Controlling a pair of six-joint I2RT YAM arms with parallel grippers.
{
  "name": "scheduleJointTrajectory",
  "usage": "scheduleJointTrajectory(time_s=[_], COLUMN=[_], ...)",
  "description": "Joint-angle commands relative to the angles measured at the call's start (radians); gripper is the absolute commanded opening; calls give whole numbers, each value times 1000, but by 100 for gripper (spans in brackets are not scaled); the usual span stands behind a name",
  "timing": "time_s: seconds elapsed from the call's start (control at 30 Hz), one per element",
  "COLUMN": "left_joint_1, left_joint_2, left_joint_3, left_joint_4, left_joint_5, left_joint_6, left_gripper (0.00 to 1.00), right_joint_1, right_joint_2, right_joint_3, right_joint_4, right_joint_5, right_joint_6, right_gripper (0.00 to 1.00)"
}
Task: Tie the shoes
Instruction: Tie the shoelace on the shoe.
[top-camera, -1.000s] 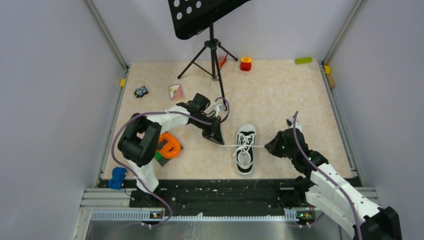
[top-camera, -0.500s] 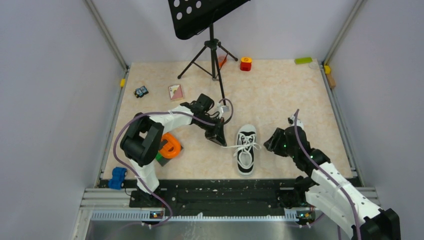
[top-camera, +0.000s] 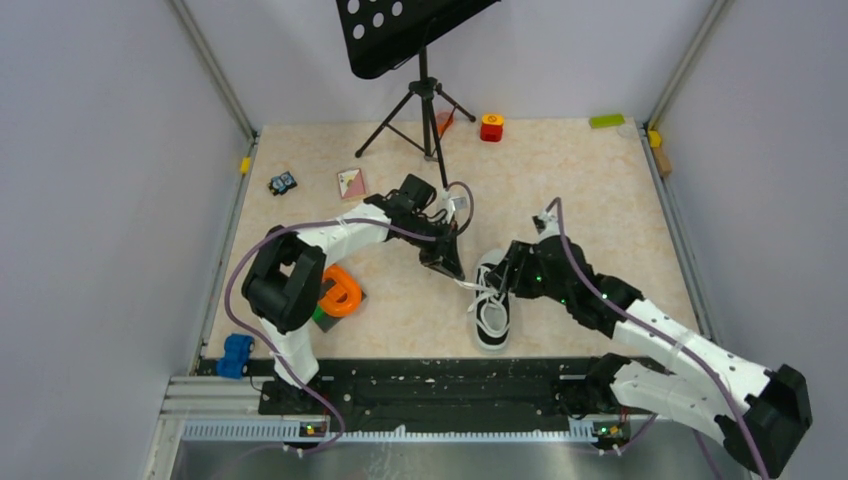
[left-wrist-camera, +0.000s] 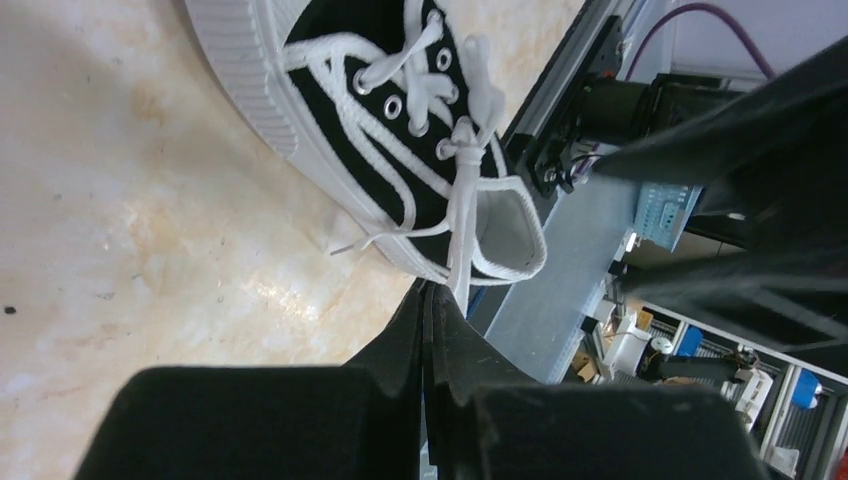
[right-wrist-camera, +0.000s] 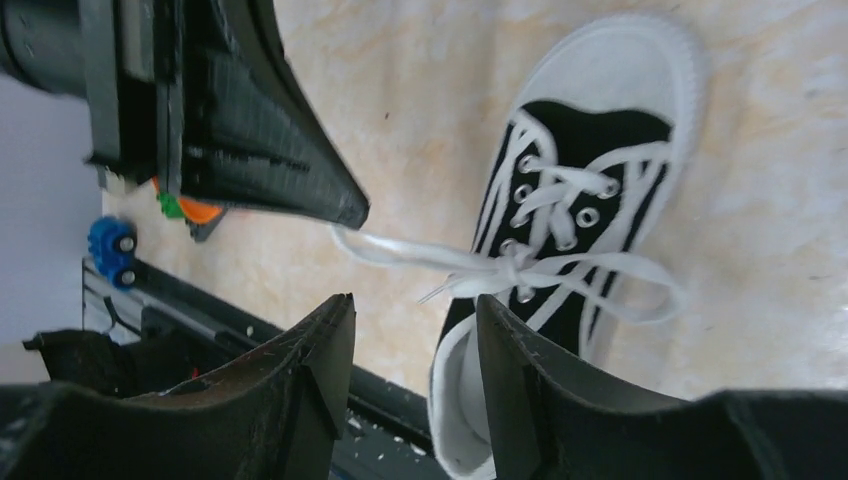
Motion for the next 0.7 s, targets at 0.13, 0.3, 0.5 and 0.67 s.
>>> scheduleJointTrajectory(time_s=[0.13, 0.3, 0.5, 0.67], left_joint_1=[15, 17, 23, 29], left_joint_2=[68, 102, 131, 176], left_joint_3=[104, 132, 143, 198], left_joint_4=[68, 58, 72, 78], left_joint_5=[43, 52, 47, 46], left_joint_6=[-46, -39, -39, -43], left_gripper=[0, 0, 0, 0], right_joint_1=[144, 150, 150, 150], right_joint_2=[96, 81, 92, 130], right_joint_3=[-13, -64, -88, -90], right_joint_4=[147, 157, 149, 158], right_joint_5=[85, 122, 119, 122], right_joint_6=[204, 299, 338, 343], right_gripper=[49, 45, 39, 40])
